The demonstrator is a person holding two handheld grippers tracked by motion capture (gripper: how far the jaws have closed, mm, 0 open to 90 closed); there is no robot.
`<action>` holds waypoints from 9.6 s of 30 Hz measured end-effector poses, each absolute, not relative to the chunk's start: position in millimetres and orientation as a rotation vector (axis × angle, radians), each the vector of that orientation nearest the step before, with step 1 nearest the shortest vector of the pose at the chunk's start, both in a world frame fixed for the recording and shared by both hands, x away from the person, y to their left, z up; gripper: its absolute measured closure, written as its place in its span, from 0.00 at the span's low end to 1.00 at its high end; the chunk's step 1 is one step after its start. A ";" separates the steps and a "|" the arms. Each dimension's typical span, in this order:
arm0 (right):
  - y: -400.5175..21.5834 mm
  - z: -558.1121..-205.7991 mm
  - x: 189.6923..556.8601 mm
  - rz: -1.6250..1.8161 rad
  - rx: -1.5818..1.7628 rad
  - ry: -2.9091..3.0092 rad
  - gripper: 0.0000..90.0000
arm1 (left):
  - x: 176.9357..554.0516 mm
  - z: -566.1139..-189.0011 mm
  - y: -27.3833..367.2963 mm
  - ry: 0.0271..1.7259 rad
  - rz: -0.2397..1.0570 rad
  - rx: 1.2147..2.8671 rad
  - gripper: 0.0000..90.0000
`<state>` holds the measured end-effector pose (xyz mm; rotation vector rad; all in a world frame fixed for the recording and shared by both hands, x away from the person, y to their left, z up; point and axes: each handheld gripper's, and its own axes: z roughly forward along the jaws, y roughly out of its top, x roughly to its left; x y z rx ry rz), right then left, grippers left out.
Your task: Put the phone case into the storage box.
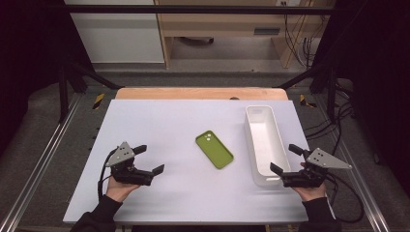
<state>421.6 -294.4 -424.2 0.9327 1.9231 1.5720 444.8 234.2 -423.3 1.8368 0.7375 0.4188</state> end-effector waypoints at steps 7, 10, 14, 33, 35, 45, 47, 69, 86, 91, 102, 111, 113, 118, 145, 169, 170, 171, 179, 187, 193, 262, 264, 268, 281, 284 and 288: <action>-293.8 -424.3 421.5 1.571 0.933 1.926 0.00 | 451.2 -418.7 219.5 0.740 0.405 1.849 0.01; -293.8 -424.3 421.5 1.570 0.932 1.927 0.00 | 455.1 -416.4 212.6 0.740 0.398 1.852 0.01; -293.5 -424.4 421.6 1.573 0.930 1.925 0.00 | 460.6 -413.7 202.3 0.737 0.393 1.862 0.01; -292.7 -424.7 422.2 1.561 0.926 1.938 0.00 | 483.0 -406.1 154.0 0.702 0.370 1.898 0.01; -292.9 -424.8 422.2 1.560 0.924 1.937 0.00 | 485.1 -405.5 148.6 0.696 0.369 1.906 0.01; -293.0 -424.7 422.4 1.558 0.924 1.938 0.00 | 496.0 -403.0 119.8 0.667 0.358 1.938 0.01; -293.2 -424.6 422.3 1.558 0.924 1.937 0.00 | 498.1 -403.3 113.8 0.661 0.361 1.951 0.01; -293.0 -423.9 422.2 1.566 0.921 1.934 0.00 | 525.4 -410.1 60.9 0.652 0.325 2.003 0.01; -293.0 -423.7 422.3 1.573 0.918 1.933 0.00 | 544.2 -430.6 22.2 0.658 0.329 2.062 0.05; -292.5 -423.9 422.4 1.563 0.918 1.941 0.00 | 548.2 -441.6 14.0 0.657 0.305 2.074 0.15; -292.9 -423.8 422.7 1.567 0.915 1.936 0.00 | 551.9 -456.6 4.9 0.654 0.272 2.114 0.48; -292.8 -423.8 422.7 1.564 0.915 1.936 0.00 | 552.4 -462.8 1.0 0.670 0.268 2.131 0.71; -292.8 -423.8 422.6 1.567 0.915 1.937 0.00 | 552.6 -463.4 0.6 0.674 0.266 2.133 0.76; -292.8 -423.8 422.7 1.569 0.915 1.938 0.00 | 553.7 -466.1 -0.1 0.684 0.264 2.143 0.88; -293.0 -423.6 422.6 1.562 0.913 1.940 0.00 | 554.4 -471.4 -6.0 0.669 0.273 2.263 1.00; -293.2 -423.7 422.3 1.553 0.915 1.949 0.00 | 542.4 -465.8 10.6 0.596 0.304 2.365 1.00; -293.2 -423.7 422.3 1.553 0.916 1.949 0.00 | 541.9 -465.7 11.4 0.595 0.304 2.368 1.00; -293.1 -423.7 422.2 1.553 0.917 1.949 0.00 | 541.6 -465.5 12.2 0.592 0.304 2.372 1.00; -293.1 -423.6 422.2 1.552 0.915 1.950 0.00 | 537.8 -464.2 19.5 0.574 0.310 2.395 1.00; -292.3 -424.2 422.5 1.550 0.914 1.949 0.00 | 532.7 -463.1 31.1 0.555 0.322 2.419 1.00; -292.2 -424.5 422.6 1.547 0.913 1.950 0.00 | 529.6 -462.7 40.0 0.555 0.326 2.427 1.00; -291.5 -425.0 422.3 1.547 0.929 1.952 0.00 | 498.8 -408.7 157.1 0.793 0.443 2.104 0.47; -291.4 -425.2 422.5 1.545 0.926 1.953 0.00 | 500.1 -406.6 161.1 0.810 0.443 2.077 0.41; -291.1 -425.2 422.4 1.546 0.929 1.954 0.00 | 504.1 -403.1 168.1 0.855 0.442 2.044 0.25; -290.9 -425.1 422.7 1.545 0.922 1.955 0.00 | 517.8 -400.9 182.0 0.951 0.486 1.981 0.03; -290.9 -425.1 422.7 1.547 0.924 1.954 0.00 | 520.4 -400.5 184.6 0.958 0.492 1.969 0.02; -291.0 -425.2 422.9 1.548 0.921 1.956 0.00 | 524.8 -402.9 186.5 0.970 0.495 1.969 0.02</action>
